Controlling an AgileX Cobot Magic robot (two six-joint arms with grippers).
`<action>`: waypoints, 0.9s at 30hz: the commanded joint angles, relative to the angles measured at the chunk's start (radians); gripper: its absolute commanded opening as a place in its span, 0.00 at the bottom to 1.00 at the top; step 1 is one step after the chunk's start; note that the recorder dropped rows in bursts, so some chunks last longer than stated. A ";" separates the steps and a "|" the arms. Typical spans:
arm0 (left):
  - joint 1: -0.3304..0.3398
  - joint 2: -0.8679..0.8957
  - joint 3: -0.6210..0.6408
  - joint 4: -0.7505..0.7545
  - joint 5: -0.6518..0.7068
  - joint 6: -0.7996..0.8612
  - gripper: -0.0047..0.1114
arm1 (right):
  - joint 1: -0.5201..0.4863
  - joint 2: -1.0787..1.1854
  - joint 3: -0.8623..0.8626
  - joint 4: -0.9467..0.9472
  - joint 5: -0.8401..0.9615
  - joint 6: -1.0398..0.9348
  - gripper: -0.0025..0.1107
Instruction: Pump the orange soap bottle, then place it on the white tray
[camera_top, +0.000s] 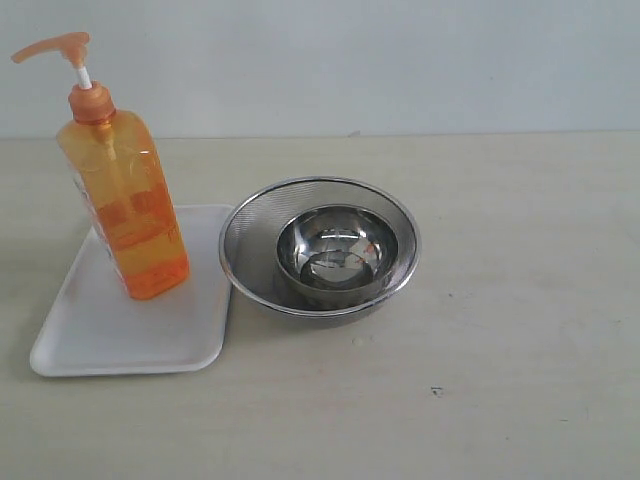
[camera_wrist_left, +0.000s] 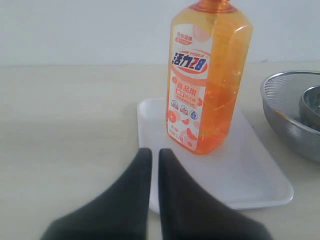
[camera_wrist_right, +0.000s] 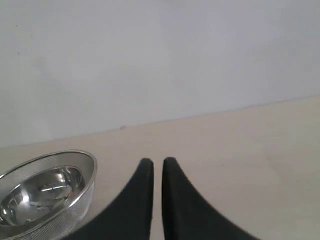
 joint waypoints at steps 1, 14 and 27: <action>0.002 -0.003 0.004 -0.007 -0.002 0.007 0.08 | -0.002 -0.006 -0.001 -0.037 0.022 -0.025 0.05; 0.002 -0.003 0.004 -0.007 -0.002 0.007 0.08 | -0.002 -0.006 -0.001 -0.254 0.228 0.145 0.05; 0.002 -0.003 0.004 -0.007 -0.002 0.007 0.08 | -0.015 -0.006 -0.001 -0.255 0.259 0.079 0.05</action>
